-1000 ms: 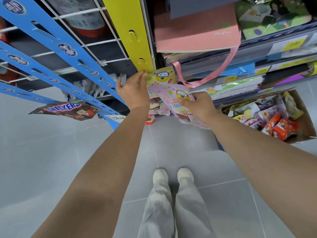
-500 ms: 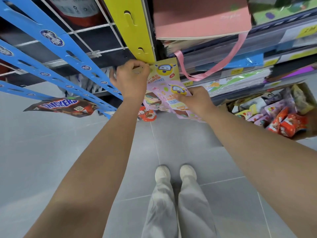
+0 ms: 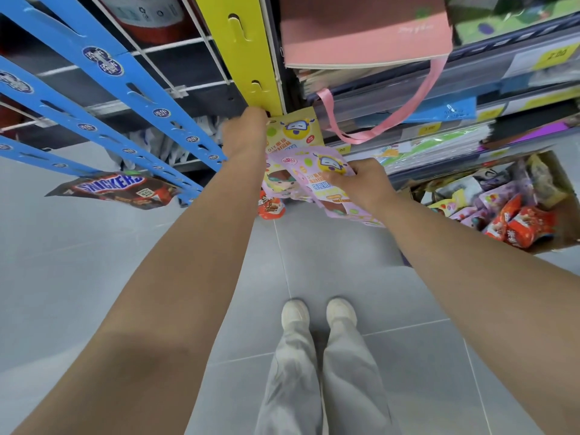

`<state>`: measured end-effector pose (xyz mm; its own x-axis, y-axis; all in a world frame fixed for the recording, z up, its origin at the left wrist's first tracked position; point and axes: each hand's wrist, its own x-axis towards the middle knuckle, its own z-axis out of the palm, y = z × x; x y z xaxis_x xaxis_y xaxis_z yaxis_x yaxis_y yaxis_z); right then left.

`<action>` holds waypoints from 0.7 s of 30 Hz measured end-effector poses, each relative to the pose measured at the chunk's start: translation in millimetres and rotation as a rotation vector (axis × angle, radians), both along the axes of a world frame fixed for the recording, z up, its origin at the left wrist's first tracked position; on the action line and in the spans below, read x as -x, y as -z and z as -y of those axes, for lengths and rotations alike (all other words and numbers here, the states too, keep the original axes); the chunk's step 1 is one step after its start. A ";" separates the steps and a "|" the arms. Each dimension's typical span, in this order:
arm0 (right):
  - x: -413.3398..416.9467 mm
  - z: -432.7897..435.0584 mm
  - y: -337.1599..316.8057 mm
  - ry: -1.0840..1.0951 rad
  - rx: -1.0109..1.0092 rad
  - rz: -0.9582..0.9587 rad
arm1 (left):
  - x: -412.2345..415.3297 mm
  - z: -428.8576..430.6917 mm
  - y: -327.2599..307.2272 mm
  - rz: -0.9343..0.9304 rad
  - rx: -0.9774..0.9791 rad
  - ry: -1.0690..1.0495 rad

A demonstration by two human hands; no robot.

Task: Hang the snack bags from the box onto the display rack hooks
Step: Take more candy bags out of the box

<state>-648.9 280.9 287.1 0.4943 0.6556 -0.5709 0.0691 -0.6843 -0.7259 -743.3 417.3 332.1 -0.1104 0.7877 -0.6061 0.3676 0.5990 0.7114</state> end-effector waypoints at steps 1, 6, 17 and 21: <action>-0.3 1.1 -1.3 -0.002 -0.001 -0.002 | 1.4 -0.5 1.2 -0.020 0.001 0.016; 0.9 8.5 -9.8 -0.008 -0.001 -0.007 | 11.1 6.1 11.4 -0.247 -0.100 0.195; 16.4 3.5 -53.1 -0.007 -0.026 -0.171 | 59.4 43.9 -22.1 -0.178 -0.582 0.846; 26.9 -5.5 -59.7 -0.002 -0.042 -0.270 | 65.5 26.4 -31.8 -0.145 -0.541 0.817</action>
